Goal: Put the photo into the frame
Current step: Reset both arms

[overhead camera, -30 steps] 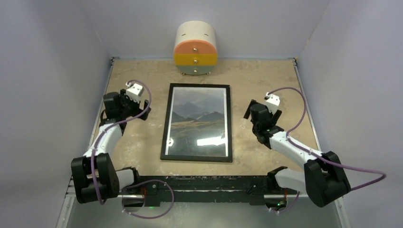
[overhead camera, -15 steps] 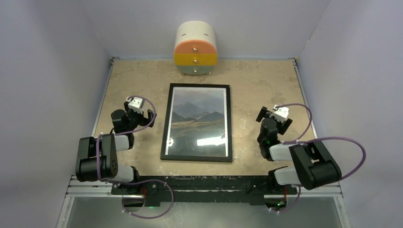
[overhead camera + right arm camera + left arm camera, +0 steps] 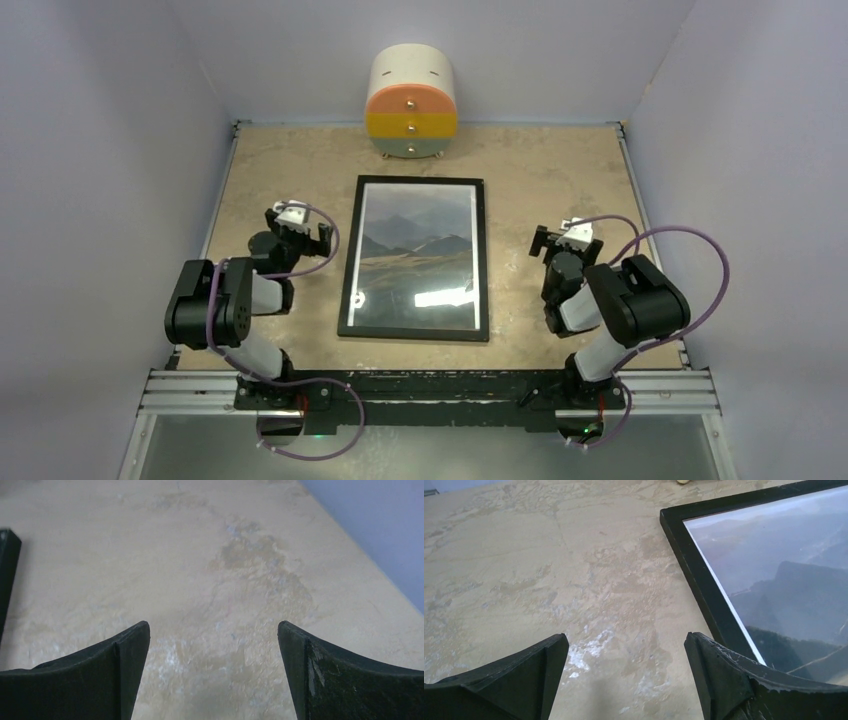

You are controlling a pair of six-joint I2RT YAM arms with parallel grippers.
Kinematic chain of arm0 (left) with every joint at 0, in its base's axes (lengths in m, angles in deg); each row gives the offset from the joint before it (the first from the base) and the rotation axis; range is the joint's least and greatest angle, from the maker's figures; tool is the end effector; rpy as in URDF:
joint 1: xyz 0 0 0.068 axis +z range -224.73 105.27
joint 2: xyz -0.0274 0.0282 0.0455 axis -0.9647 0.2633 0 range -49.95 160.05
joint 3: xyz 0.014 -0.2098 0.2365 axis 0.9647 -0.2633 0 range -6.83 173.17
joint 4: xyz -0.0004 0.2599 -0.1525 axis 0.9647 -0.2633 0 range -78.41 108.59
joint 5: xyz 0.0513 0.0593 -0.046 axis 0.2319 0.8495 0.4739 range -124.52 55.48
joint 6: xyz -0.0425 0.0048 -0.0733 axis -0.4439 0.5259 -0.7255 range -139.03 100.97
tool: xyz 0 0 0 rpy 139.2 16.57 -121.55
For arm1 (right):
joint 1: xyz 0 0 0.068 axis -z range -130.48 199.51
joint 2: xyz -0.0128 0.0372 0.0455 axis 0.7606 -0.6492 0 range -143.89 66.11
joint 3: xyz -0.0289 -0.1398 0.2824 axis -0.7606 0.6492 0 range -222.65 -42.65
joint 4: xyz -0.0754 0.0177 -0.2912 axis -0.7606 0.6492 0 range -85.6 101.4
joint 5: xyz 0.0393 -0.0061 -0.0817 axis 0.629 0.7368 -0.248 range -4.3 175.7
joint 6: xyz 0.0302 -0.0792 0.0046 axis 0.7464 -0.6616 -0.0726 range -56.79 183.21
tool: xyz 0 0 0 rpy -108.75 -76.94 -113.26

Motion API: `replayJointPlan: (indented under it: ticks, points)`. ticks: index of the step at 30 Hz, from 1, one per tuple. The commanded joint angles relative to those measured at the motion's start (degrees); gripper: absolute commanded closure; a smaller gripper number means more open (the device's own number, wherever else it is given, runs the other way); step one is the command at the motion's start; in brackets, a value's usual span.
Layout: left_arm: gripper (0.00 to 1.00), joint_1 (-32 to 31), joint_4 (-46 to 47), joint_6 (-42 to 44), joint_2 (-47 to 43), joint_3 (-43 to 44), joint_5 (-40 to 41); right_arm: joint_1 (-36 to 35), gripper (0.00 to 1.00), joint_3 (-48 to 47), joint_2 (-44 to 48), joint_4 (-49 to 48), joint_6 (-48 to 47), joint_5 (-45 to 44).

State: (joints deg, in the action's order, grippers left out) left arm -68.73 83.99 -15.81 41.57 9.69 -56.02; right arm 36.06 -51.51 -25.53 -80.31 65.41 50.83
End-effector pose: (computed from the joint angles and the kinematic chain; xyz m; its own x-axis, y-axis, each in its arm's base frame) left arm 0.3031 0.0045 0.1365 -0.1509 0.0368 -0.9879 0.2710 0.9626 -0.0055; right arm 0.2624 0.0191 0.1495 0.0468 0.0436 -0.9980 0.3632 0.9299 0.0576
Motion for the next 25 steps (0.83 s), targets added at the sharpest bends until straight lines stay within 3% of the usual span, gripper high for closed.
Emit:
replayJointPlan:
  ticks: [1,5,8,25]
  points:
    - [0.05,-8.0,5.5,4.9,1.7,-0.2,14.4,0.6,0.01,-2.5,1.1,-1.0,0.0,4.6]
    - [0.05,-8.3,5.5,4.8,1.6,-0.4,15.2,6.1,0.01,-6.7,1.9,10.0,5.0,9.3]
    - [0.05,-8.3,4.3,4.8,0.8,-0.5,15.3,6.3,0.01,-5.9,0.9,5.4,3.2,9.2]
    - [0.03,-8.3,5.3,4.6,1.2,-0.7,15.3,6.3,0.01,-5.6,1.2,5.0,3.2,9.1]
